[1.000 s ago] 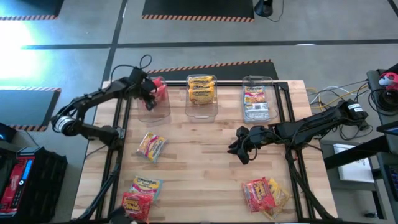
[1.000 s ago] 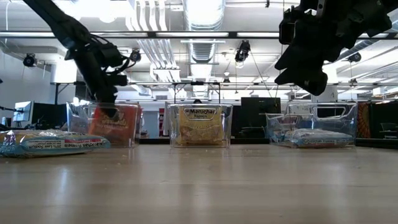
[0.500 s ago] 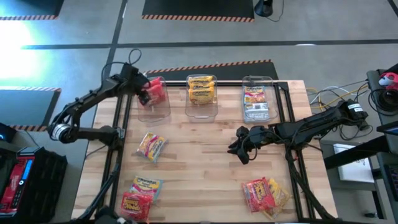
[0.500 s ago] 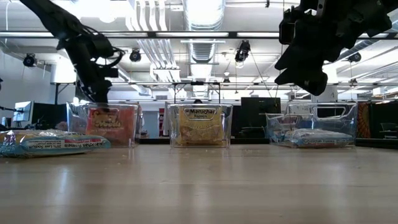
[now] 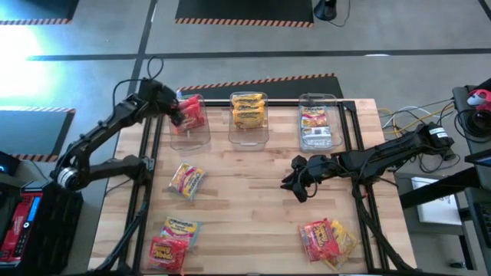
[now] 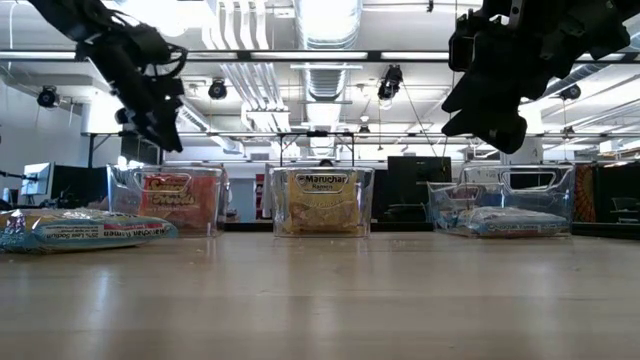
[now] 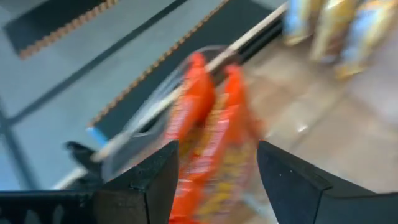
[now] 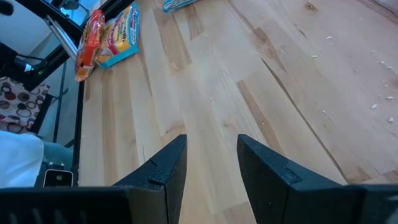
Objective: Sort Maruchan noodles
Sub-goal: Put the orange noodle pack into the left transparent bin
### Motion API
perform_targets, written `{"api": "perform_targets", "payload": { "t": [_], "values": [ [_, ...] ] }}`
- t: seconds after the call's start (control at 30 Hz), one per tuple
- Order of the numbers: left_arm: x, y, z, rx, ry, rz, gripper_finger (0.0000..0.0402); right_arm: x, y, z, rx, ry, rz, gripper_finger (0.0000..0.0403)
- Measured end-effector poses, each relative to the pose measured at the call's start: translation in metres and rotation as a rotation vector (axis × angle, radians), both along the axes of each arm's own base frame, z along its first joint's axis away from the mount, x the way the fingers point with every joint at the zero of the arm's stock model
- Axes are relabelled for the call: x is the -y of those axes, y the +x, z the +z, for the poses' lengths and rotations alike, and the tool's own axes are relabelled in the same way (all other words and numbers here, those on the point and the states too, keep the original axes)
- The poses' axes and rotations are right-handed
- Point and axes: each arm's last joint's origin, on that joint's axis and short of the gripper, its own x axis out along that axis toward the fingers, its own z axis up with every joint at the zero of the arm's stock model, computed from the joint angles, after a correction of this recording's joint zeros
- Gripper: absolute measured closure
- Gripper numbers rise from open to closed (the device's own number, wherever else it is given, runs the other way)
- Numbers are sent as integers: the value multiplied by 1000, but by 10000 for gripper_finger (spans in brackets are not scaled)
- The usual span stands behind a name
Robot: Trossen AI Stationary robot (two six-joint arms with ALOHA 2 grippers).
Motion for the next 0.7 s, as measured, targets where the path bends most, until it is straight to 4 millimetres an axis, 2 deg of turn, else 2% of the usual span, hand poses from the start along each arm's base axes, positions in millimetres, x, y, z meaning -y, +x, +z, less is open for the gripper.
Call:
{"api": "perform_targets", "payload": {
  "t": [0.27, 0.5, 0.6, 0.7],
  "values": [
    [50, 31, 7, 164, -105, -75, 205, 0, 0, 0, 0, 0, 0, 271],
    [114, 67, 3, 213, -229, -146, 205, 0, 0, 0, 0, 0, 0, 271],
    [144, 73, 2, 248, -296, -149, 205, 0, 0, 0, 0, 0, 0, 271],
    [170, 70, -3, 247, -398, -101, 205, 0, 0, 0, 0, 0, 0, 271]
  ]
}}
